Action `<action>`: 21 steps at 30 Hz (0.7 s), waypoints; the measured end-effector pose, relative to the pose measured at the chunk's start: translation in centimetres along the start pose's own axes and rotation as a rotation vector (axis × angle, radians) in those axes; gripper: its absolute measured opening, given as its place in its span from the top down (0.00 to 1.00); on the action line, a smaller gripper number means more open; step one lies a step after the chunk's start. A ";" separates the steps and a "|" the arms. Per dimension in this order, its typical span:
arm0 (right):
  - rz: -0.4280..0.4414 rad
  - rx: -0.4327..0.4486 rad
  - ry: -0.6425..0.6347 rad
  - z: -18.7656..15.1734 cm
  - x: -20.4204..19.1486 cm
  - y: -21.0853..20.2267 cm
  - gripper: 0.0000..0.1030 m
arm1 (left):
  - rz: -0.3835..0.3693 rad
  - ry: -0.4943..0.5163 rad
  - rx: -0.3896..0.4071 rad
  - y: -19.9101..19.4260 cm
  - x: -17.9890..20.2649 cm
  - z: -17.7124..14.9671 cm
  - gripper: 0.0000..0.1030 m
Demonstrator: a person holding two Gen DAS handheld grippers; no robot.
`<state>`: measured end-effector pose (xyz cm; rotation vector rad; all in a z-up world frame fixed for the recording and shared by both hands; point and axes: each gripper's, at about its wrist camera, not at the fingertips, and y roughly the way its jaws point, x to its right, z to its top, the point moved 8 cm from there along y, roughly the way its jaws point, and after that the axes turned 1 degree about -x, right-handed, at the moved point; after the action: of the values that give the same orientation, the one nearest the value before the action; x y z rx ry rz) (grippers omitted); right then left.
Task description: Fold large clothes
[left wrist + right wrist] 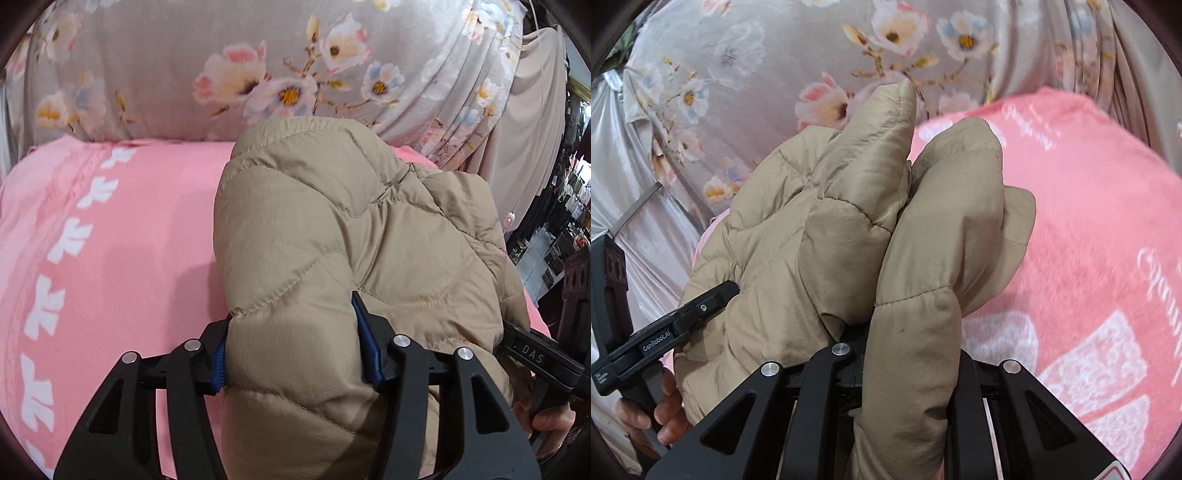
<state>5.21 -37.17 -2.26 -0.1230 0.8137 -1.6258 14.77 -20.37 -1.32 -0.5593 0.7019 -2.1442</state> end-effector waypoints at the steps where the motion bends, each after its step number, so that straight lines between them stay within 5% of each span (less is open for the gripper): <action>1: -0.009 0.016 -0.014 0.4 -0.5 -0.3 0.88 | 0.002 0.006 0.011 -0.4 0.0 0.4 0.49; 12: 0.002 0.178 -0.149 5.8 -7.6 -1.4 0.88 | 0.083 0.065 0.182 -4.9 -2.9 7.1 0.53; 21: 0.078 0.239 -0.211 9.9 -15.3 4.2 0.88 | 0.200 0.076 0.279 -6.1 -10.6 12.1 0.53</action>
<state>17.40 -27.65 8.19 -0.0905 0.4545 -1.5925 24.84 -12.26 10.06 -0.2488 0.4656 -2.0377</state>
